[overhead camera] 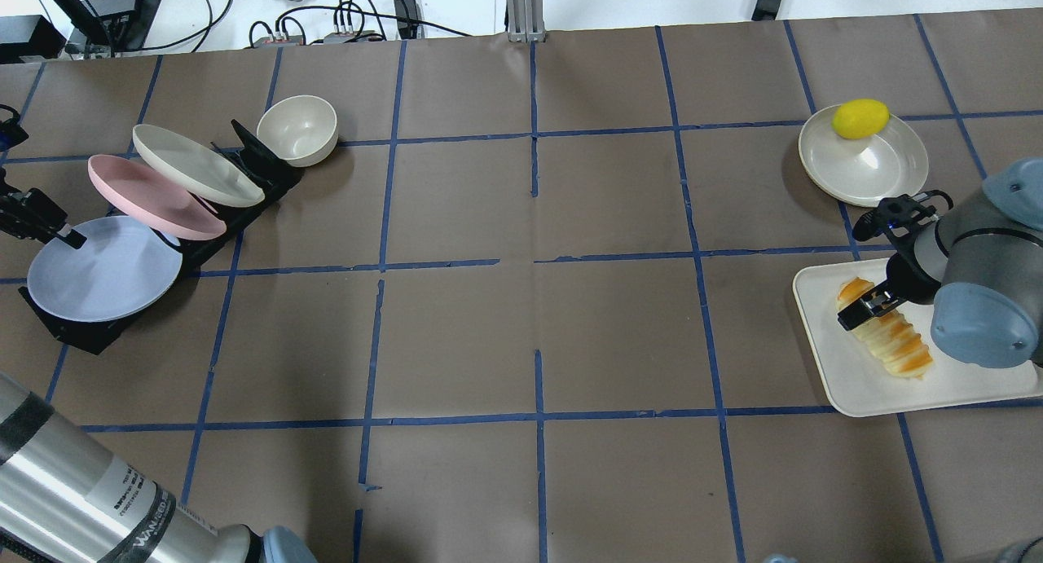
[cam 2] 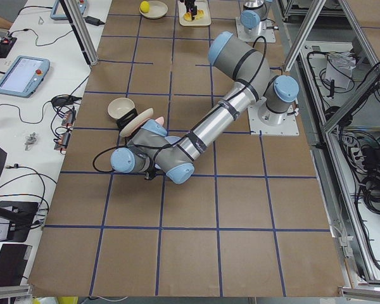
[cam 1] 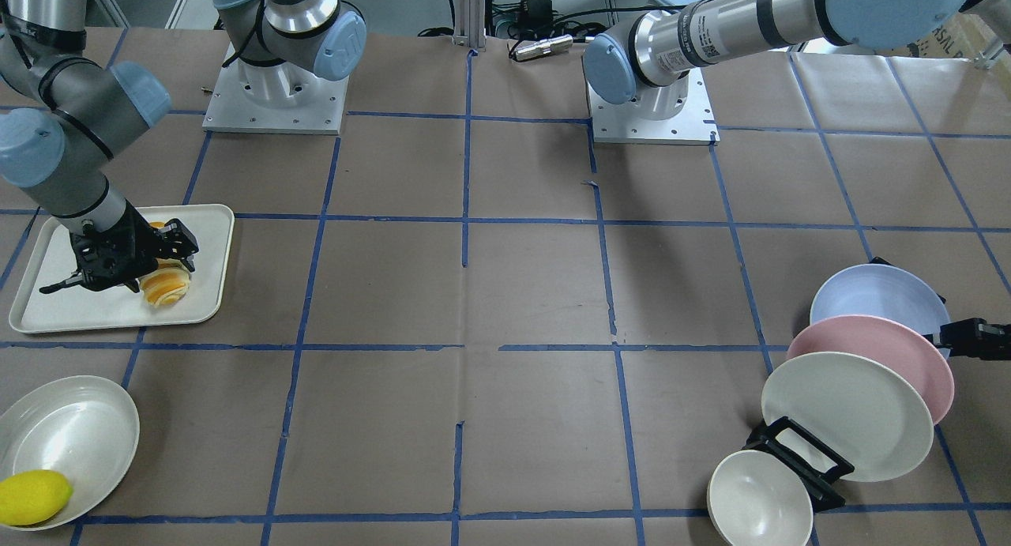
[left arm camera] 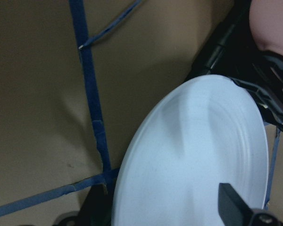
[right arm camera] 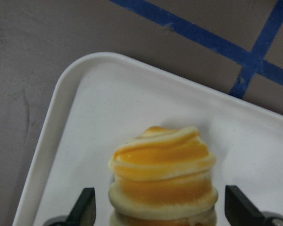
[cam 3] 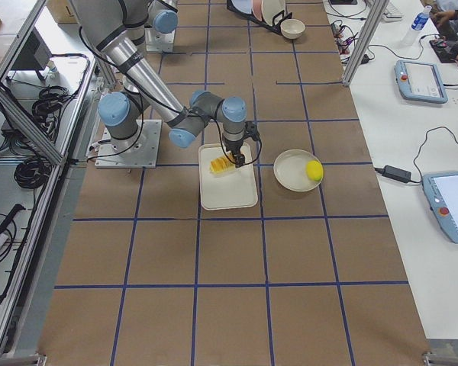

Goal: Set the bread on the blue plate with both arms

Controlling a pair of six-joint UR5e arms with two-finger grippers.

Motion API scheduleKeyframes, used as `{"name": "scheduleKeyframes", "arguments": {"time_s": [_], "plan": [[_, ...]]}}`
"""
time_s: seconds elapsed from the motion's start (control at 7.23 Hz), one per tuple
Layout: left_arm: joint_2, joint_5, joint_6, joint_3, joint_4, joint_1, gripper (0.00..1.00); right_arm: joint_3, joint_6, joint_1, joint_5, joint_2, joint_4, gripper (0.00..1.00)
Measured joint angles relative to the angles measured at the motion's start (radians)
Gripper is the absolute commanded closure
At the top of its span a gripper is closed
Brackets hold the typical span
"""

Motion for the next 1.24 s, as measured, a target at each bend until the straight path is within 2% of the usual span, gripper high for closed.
{"name": "scheduleKeyframes", "arguments": {"time_s": [0.69,0.97,1.24], "plan": [[0.037,0.013,0.014,0.015,-0.068,0.005,0.87,0.001,0.014,0.002,-0.022,-0.005,0.014,0.92],[0.110,0.033,0.039,0.011,-0.137,0.010,0.87,-0.007,0.032,0.002,-0.028,-0.017,0.032,0.92],[0.234,0.061,0.039,0.001,-0.260,0.007,0.90,-0.075,0.083,0.003,-0.070,-0.110,0.166,0.92]]}}
